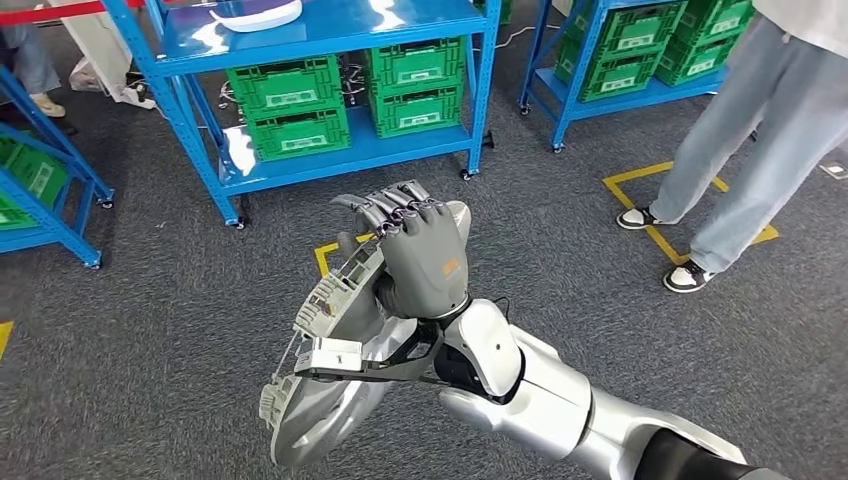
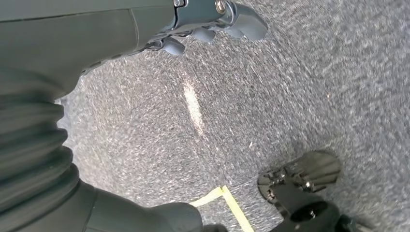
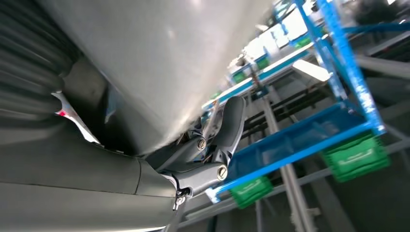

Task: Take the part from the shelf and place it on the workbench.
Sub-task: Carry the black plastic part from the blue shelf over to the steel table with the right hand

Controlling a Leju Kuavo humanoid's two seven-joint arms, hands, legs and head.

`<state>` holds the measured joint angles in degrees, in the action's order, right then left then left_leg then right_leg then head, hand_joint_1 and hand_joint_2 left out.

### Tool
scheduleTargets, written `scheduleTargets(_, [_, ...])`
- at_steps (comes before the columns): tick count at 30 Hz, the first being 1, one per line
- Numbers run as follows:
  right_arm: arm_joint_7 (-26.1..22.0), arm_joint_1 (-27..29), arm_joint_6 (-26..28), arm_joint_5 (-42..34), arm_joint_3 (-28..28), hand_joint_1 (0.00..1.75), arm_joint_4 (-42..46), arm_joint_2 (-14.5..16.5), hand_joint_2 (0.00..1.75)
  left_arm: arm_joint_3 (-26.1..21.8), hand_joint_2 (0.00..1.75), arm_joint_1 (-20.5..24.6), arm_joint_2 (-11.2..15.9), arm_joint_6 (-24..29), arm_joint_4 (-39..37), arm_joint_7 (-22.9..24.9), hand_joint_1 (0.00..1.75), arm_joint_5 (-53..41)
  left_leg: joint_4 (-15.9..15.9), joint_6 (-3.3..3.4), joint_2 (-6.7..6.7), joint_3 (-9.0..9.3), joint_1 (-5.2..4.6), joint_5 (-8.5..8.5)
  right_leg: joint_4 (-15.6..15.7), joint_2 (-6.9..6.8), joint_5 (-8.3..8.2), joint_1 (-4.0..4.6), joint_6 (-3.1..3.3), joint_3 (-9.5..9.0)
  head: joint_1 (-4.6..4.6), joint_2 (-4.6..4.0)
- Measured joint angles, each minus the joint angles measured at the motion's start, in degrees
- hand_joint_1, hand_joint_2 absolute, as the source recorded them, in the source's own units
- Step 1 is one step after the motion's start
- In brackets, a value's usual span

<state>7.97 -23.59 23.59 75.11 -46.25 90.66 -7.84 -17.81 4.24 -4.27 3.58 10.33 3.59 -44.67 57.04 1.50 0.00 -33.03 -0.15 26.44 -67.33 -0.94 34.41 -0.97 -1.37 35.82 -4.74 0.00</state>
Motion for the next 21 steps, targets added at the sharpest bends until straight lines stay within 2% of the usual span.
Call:
scheduleTargets(1, [-0.02, -0.04, -0.28, -0.22, 0.0, 1.75, -0.02, -0.01, 1.75, 0.0, 1.75, 0.01, -0.01, 0.04, 0.0, -0.07, 0.0, 0.01, 0.16, 0.13, -0.68, -0.33, -0.06, -0.12, -3.96, 0.54, 1.6, 0.05, -0.01, 1.9, -0.04, 0.0])
scheduleTargets(2, [-0.02, -0.06, -0.53, -0.39, -0.01, 1.75, -0.03, -0.01, 1.75, 0.0, 1.75, -0.06, -0.03, 0.07, -0.02, -0.15, 0.0, 0.02, 0.38, 0.17, -1.46, -0.67, -0.13, -0.22, -6.57, 0.73, 2.25, 0.09, 0.03, 3.2, -0.04, 0.0])
scheduleTargets(3, [-0.02, -0.08, -0.72, -0.54, -0.02, 1.75, -0.04, 0.01, 1.75, 0.0, 1.75, -0.18, -0.05, 0.09, -0.04, -0.24, 0.0, 0.04, 0.64, 0.14, -2.27, -0.99, -0.16, -0.31, -7.13, 0.83, 1.8, 0.13, 0.12, 3.5, -0.04, 0.0])
scheduleTargets(4, [-0.02, -0.15, -0.83, -0.61, -0.03, 1.75, -0.04, 0.02, 1.75, 0.0, 1.75, -0.29, -0.06, 0.11, -0.06, -0.35, 0.0, 0.05, 0.94, 0.06, -3.1, -1.26, -0.17, -0.38, -5.33, 0.99, 0.32, 0.14, 0.25, 2.6, -0.04, 0.0])
scheduleTargets(5, [-0.03, -0.27, -0.84, -0.65, -0.04, 1.75, -0.04, 0.03, 1.75, 0.0, 1.75, -0.36, -0.06, 0.14, -0.08, -0.47, 0.0, 0.07, 1.28, -0.05, -3.92, -1.49, -0.17, -0.43, -1.65, 1.53, -1.74, 0.13, 0.45, 0.69, -0.04, 0.0])
scheduleTargets(7, [-0.04, -0.57, -0.82, -0.7, -0.05, 1.75, -0.04, 0.05, 1.75, -0.01, 1.75, -0.35, -0.07, 0.21, -0.07, -0.65, 0.0, 0.09, 1.95, -0.5, -5.38, -2.1, -0.23, -0.54, 5.38, 3.54, -4.08, 0.06, 0.86, -2.81, -0.02, -0.01])
scheduleTargets(8, [-0.05, -0.68, -0.81, -0.7, -0.06, 1.75, -0.04, 0.06, 1.75, -0.02, 1.75, -0.35, -0.07, 0.27, -0.07, -0.68, 0.0, 0.1, 2.14, -0.84, -5.97, -2.43, -0.21, -0.65, 7.25, 4.2, -4.43, 0.09, 1.07, -3.63, 0.02, -0.01])
scheduleTargets(9, [-0.04, -0.75, -0.8, -0.72, -0.07, 1.75, -0.04, 0.08, 1.75, -0.02, 1.75, -0.4, -0.07, 0.32, -0.07, -0.69, 0.0, 0.1, 2.15, -1.25, -6.5, -2.73, -0.14, -0.83, 7.78, 4.38, -4.27, 0.19, 1.3, -3.74, 0.02, -0.01])
scheduleTargets(11, [-0.04, -0.92, -0.8, -0.76, -0.09, 1.75, -0.04, 0.2, 1.75, -0.04, 1.75, -0.67, 0.05, 0.39, -0.1, -0.69, 0.0, 0.1, 1.96, -2.03, -7.15, -3.18, 0.0, -1.22, 8.13, 3.19, -4.8, 0.17, 2.0, -3.67, 0.03, 0.0])
scheduleTargets(12, [-0.04, -1.06, -0.79, -0.78, -0.09, 1.75, -0.04, 0.32, 1.75, -0.05, 1.75, -0.8, 0.08, 0.4, -0.1, -0.68, 0.0, 0.1, 2.35, -2.38, -6.35, -3.51, -0.06, -0.95, 8.38, 2.62, -5.07, 0.05, 2.41, -3.69, 0.2, 0.0])
scheduleTargets(13, [-0.08, -1.24, -0.78, -0.78, -0.1, 1.75, -0.04, 0.43, 1.75, -0.06, 1.75, -0.85, 0.11, 0.42, -0.1, -0.68, 0.0, 0.1, 3.67, -2.72, -4.99, -4.2, -0.11, -0.08, 8.64, 1.96, -5.31, -0.12, 2.74, -3.7, 0.43, 0.0])
scheduleTargets(15, [-0.19, -1.4, -0.77, -0.81, -0.11, 1.75, -0.05, 0.53, 1.75, -0.07, 1.75, -0.74, 0.08, 0.44, -0.09, -0.7, 0.0, 0.11, 9.69, -3.41, -1.68, -6.85, 0.05, 3.4, 8.82, 0.64, -5.46, -0.16, 3.06, -3.67, 0.86, -0.01])
scheduleTargets(16, [-0.26, -1.41, -0.75, -0.89, -0.11, 1.75, -0.06, 0.52, 1.75, -0.07, 1.75, -0.68, 0.08, 0.44, -0.09, -0.71, 0.0, 0.12, 13.41, -3.75, -0.91, -8.43, 0.29, 5.15, 8.81, -0.08, -5.45, -0.13, 3.09, -3.63, 0.89, -0.01])
scheduleTargets(17, [-0.33, -1.38, -0.72, -1.0, -0.12, 1.75, -0.07, 0.51, 1.75, -0.07, 1.75, -0.66, 0.09, 0.44, -0.09, -0.72, 0.0, 0.13, 16.22, -4.01, -0.54, -9.55, 0.53, 6.2, 8.8, -0.81, -5.44, -0.12, 3.1, -3.61, 0.9, -0.01])
scheduleTargets(18, [-0.38, -1.37, -0.67, -1.1, -0.13, 1.75, -0.08, 0.51, 1.75, -0.07, 1.75, -0.68, 0.09, 0.44, -0.09, -0.72, 0.0, 0.12, 17.1, -4.19, -0.36, -9.69, 0.73, 6.23, 8.8, -1.52, -5.43, -0.12, 3.09, -3.59, 0.91, -0.01])
scheduleTargets(19, [-0.43, -1.38, -0.62, -1.17, -0.13, 1.75, -0.09, 0.51, 1.75, -0.08, 1.75, -0.69, 0.11, 0.44, -0.09, -0.72, 0.0, 0.11, 15.72, -4.28, -0.14, -8.69, 0.88, 5.29, 8.79, -2.21, -5.43, -0.14, 3.06, -3.6, 0.91, -0.01])
scheduleTargets(20, [-0.47, -1.42, -0.57, -1.19, -0.13, 1.75, -0.09, 0.51, 1.75, -0.08, 1.75, -0.68, 0.14, 0.44, -0.08, -0.71, 0.0, 0.1, 12.23, -4.26, 0.37, -6.54, 0.96, 3.69, 8.79, -2.89, -5.41, -0.15, 2.98, -3.67, 0.91, -0.01])
scheduleTargets(21, [-0.48, -1.48, -0.53, -1.19, -0.13, 1.75, -0.09, 0.51, 1.75, -0.09, 1.75, -0.61, 0.16, 0.44, -0.07, -0.71, 0.0, 0.07, 7.84, -4.06, 1.45, -4.03, 0.9, 2.33, 8.79, -3.51, -5.39, -0.13, 2.82, -3.77, 0.91, -0.01])
